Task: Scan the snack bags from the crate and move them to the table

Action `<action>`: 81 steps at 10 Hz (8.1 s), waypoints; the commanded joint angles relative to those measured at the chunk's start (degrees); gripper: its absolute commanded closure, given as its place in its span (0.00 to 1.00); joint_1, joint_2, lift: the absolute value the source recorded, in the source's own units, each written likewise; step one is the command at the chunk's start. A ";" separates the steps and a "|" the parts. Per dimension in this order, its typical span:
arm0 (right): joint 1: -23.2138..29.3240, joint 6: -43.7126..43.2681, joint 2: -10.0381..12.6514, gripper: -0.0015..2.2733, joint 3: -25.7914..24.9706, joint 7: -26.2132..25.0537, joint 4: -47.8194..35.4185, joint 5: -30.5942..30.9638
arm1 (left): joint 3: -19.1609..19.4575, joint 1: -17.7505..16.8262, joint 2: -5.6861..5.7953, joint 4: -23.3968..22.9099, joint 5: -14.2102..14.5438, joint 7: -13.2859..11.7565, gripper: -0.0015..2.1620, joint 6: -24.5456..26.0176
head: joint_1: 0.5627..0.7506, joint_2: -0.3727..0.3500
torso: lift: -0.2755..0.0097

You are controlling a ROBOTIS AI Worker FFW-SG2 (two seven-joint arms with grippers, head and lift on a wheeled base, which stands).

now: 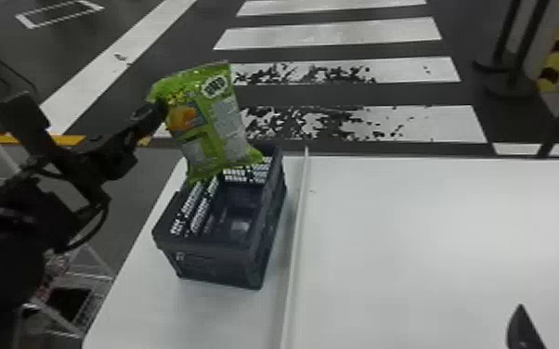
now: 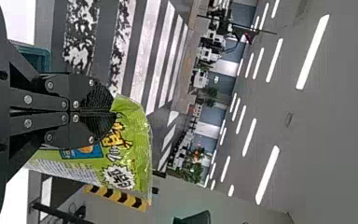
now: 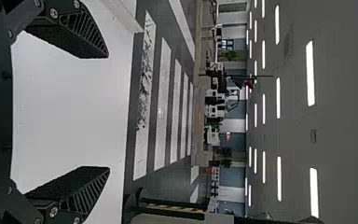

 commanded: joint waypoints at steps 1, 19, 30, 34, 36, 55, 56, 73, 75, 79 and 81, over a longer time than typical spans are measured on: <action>0.37 0.00 0.18 0.06 0.11 0.01 -0.09 0.42 | -1.24 -1.67 -1.44 -0.52 -0.01 0.45 0.88 1.40 | 0.70 0.75 | 0.63; -0.25 -1.05 0.18 0.06 -2.71 -0.17 0.79 -1.87 | -24.18 -16.70 -18.38 14.51 -10.20 -1.31 0.90 7.55 | 0.70 0.25 | 0.63; -0.77 -6.15 -0.26 0.06 -3.06 -0.17 3.07 -4.50 | -31.21 -20.83 -18.38 39.38 -4.93 -1.31 0.90 0.34 | 0.70 0.10 | 0.63; -0.51 -7.38 -0.26 0.06 -3.15 -0.17 3.07 -4.86 | -31.30 -24.00 -18.38 47.47 -5.90 -0.52 0.90 -3.88 | 0.70 0.13 | 0.63; -0.51 -7.91 -0.26 0.06 -3.15 -0.17 3.07 -5.03 | -32.35 -24.61 -18.38 49.31 -9.33 0.62 0.90 -5.81 | 0.70 0.15 | 0.63; 0.19 -10.90 -0.26 0.06 -3.23 -0.17 2.72 -6.35 | -55.29 -26.11 -18.38 58.01 -11.44 0.97 0.90 -11.44 | 0.70 0.03 | 0.63; 0.28 -10.90 -0.26 0.06 -3.23 -0.17 2.72 -6.35 | -55.99 -25.75 -18.38 57.84 -11.44 0.97 0.90 -11.44 | 0.70 0.03 | 0.63; -2.53 -10.55 -4.13 0.06 -2.00 -0.26 4.92 -9.34 | -40.35 6.68 -12.61 -0.52 -21.81 13.19 0.01 -1.94 | 0.70 0.03 | 0.63; -2.53 -10.55 -5.27 0.06 -1.74 -0.26 4.92 -10.22 | -33.58 16.35 -9.79 -9.49 -21.63 13.72 0.01 -2.47 | 0.70 0.09 | 0.63; -2.97 -10.55 -6.59 0.06 0.55 -0.17 5.18 -10.13 | -28.13 31.20 -7.68 -20.03 -25.50 16.27 0.02 -12.32 | 0.70 0.29 | 0.63; -3.23 -9.84 -7.29 0.06 1.07 -0.17 5.09 -10.13 | -24.70 36.82 -7.60 -22.49 -25.50 15.65 0.02 -17.41 | 0.70 0.34 | 0.63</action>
